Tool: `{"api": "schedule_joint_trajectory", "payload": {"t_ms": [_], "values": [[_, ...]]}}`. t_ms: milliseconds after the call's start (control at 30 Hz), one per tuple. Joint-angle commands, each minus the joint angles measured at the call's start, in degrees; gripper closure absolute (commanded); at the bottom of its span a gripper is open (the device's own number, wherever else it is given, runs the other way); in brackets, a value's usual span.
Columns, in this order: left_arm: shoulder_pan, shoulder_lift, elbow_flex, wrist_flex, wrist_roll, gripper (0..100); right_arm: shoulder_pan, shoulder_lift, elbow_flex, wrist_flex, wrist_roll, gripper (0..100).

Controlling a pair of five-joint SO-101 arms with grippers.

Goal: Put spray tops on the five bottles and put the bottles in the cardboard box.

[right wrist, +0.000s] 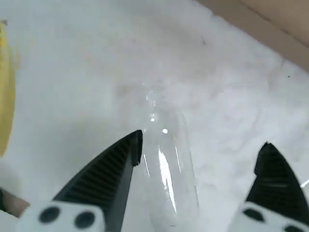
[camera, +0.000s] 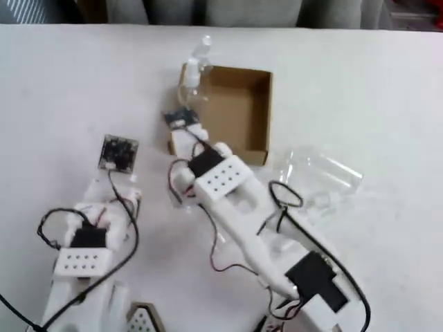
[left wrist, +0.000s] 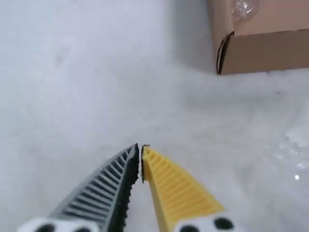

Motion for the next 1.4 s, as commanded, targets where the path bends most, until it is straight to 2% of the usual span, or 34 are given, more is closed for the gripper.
{"api": "schedule_joint_trajectory", "payload": {"t_ms": [0,167,233,400,500,633,833,967,1067,1167,1233,1367], "values": [[-0.40,-1.71,-0.88,-1.49,-0.18,97,0.22,-1.01,-8.18,8.57,5.10,66.9],[-0.31,-1.71,-0.79,-3.25,-0.09,97,3.38,-1.01,-20.04,24.31,14.24,67.0],[-0.31,-1.71,-0.79,-3.34,0.00,97,6.29,-1.01,-24.00,28.53,14.42,70.4],[-0.31,-1.71,-2.02,-2.90,6.59,97,16.84,-3.56,-24.53,28.88,18.55,98.7],[-0.31,-1.71,-4.48,-0.79,7.47,97,22.55,-6.11,-21.36,28.88,23.30,94.1],[1.98,-1.80,-6.51,2.46,7.56,97,31.87,-9.98,-14.95,28.79,27.08,98.5],[8.48,-1.80,-7.03,4.92,7.65,97,46.64,-15.43,-4.92,24.84,37.19,98.1],[11.03,-1.80,-13.98,15.03,15.12,95,54.73,-18.95,-0.70,20.88,40.79,98.1],[11.91,-1.71,-22.07,24.79,19.08,86,58.24,-20.26,1.93,18.51,40.97,98.1],[16.13,-1.71,-27.87,31.56,23.56,76,59.91,-20.09,5.36,17.54,40.53,98.1],[20.88,-1.71,-29.71,34.29,27.34,72,60.09,-20.00,8.09,15.87,37.71,98.2],[28.26,-1.19,-29.54,35.25,32.26,72,59.74,-20.00,13.54,9.19,33.14,98.2]]}}
